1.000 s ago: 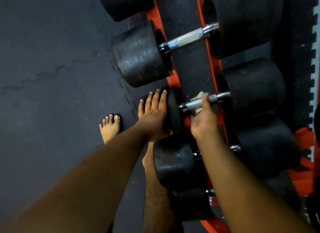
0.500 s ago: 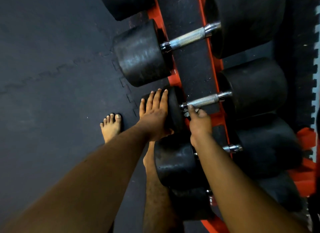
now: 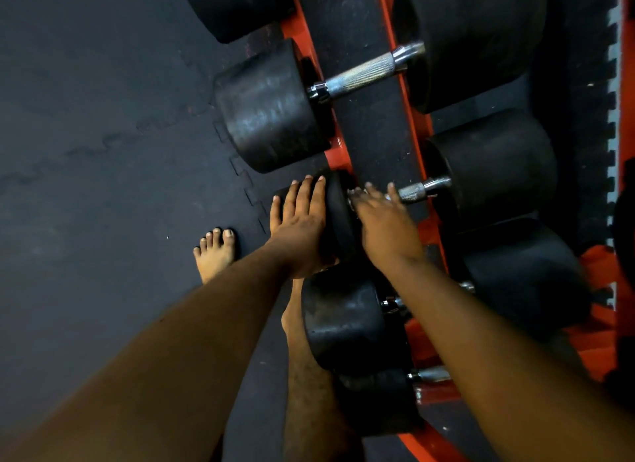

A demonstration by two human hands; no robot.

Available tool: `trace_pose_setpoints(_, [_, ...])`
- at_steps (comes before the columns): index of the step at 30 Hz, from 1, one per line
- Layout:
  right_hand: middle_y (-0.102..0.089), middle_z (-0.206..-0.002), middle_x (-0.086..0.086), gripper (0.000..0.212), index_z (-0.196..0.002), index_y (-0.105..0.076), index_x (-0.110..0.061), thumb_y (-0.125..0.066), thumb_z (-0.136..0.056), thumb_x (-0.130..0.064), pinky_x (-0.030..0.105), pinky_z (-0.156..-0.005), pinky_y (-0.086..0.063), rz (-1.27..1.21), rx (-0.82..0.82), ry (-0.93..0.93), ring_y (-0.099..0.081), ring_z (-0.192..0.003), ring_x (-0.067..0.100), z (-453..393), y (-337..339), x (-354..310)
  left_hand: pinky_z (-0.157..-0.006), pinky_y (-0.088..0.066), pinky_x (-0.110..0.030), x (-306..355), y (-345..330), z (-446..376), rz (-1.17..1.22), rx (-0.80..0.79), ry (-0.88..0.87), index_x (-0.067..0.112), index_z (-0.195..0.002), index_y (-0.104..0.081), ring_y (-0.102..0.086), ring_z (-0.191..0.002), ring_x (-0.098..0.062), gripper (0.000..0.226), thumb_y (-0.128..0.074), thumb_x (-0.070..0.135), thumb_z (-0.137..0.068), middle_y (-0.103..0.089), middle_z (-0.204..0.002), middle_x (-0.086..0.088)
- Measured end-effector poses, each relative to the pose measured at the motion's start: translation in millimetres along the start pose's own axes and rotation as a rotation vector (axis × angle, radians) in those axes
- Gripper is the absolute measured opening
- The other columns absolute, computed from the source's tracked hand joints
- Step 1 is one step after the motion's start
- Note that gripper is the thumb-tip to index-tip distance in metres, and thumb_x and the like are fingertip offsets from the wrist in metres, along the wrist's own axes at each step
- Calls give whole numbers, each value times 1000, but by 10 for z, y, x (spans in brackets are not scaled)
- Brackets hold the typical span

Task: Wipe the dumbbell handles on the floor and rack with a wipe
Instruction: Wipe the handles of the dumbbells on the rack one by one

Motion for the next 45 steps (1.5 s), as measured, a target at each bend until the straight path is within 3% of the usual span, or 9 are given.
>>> trace_pose_setpoints(5, [-59, -142, 10, 50, -137, -59, -6, -55, -89, 6, 43, -120, -32, -245, 137, -6, -50, -137, 24, 548, 13, -16, -123, 12, -54, 2, 4, -5, 0, 0, 1, 21, -158, 21, 24, -153, -24, 143, -88, 48, -69, 22, -167, -2])
trace_pose_setpoints(11, [-71, -102, 12, 26, -118, -65, -11, -50, -100, 0, 41, -98, -50, -1585, 599, -1226, -65, -96, 24, 1058, -540, 718, -123, 15, -52, -7, 9, 0, 3, 2, -1, 21, -158, 22, 24, -153, -24, 142, -87, 47, -71, 22, -167, -1])
trace_pose_setpoints(15, [-67, -117, 17, 38, -135, -56, -1, -56, -97, -2, 32, -81, -54, -2085, 928, -1257, -66, -106, 27, 565, -463, 828, -123, 13, -51, -16, -4, -15, -19, 5, 13, 22, -158, 21, 22, -154, -24, 143, -87, 49, -69, 21, -168, -1])
trace_pose_setpoints(22, [-67, -75, 3, 14, -86, -63, -17, -61, -98, -22, 37, -95, -50, -2102, 678, -1052, -64, -79, 18, 278, -301, 691, -125, 9, -51, -16, 8, -21, -38, 22, 12, 20, -159, 18, 19, -155, -23, 143, -88, 49, -67, 18, -168, 0])
trace_pose_setpoints(25, [-68, -95, 11, 19, -100, -65, -10, -61, -98, -29, 39, -96, -53, -2151, 779, -1082, -66, -90, 20, 298, -324, 851, -125, 8, -52, 1, 23, -5, -41, 19, 8, 20, -159, 17, 18, -155, -23, 142, -88, 48, -68, 17, -168, 0])
trace_pose_setpoints(30, [-71, -119, 10, 36, -125, -64, -15, -69, -94, -34, 44, -99, -53, -1961, 560, -1111, -66, -113, 27, 369, -578, 448, -125, 8, -52, 9, 40, -2, -36, -5, 4, 19, -159, 18, 20, -154, -24, 140, -88, 44, -71, 19, -168, 0])
trace_pose_setpoints(34, [-65, -133, 13, 39, -136, -56, -8, -61, -99, -22, 39, -93, -53, -2104, 890, -1080, -62, -123, 28, 432, -498, 825, -125, 7, -51, 8, 29, -5, -50, 33, 1, 18, -159, 17, 17, -155, -24, 141, -87, 47, -69, 17, -169, -1])
trace_pose_setpoints(41, [-69, -80, -2, 21, -89, -67, -16, -53, -103, -10, 28, -78, -51, -1482, 489, -1097, -62, -75, 10, 666, -407, 557, -124, 8, -50, -11, 31, -6, -49, 59, 2, 20, -159, 18, 17, -155, -24, 142, -87, 49, -67, 16, -169, -2])
trace_pose_setpoints(45, [-76, -98, 5, 23, -104, -75, -17, -53, -97, -16, 38, -88, -57, -962, 410, -677, -70, -90, 16, 638, 212, 465, -123, 8, -48, 5, 41, 3, -44, 68, 6, 20, -159, 16, 15, -155, -23, 141, -87, 49, -67, 14, -169, -1])
Point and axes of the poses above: each hand's wrist, its own z-axis away from the middle knuckle, its own y-axis out of the back of the hand, x = y × z, the point moved 10 cm from there along -z, towards the middle knuckle
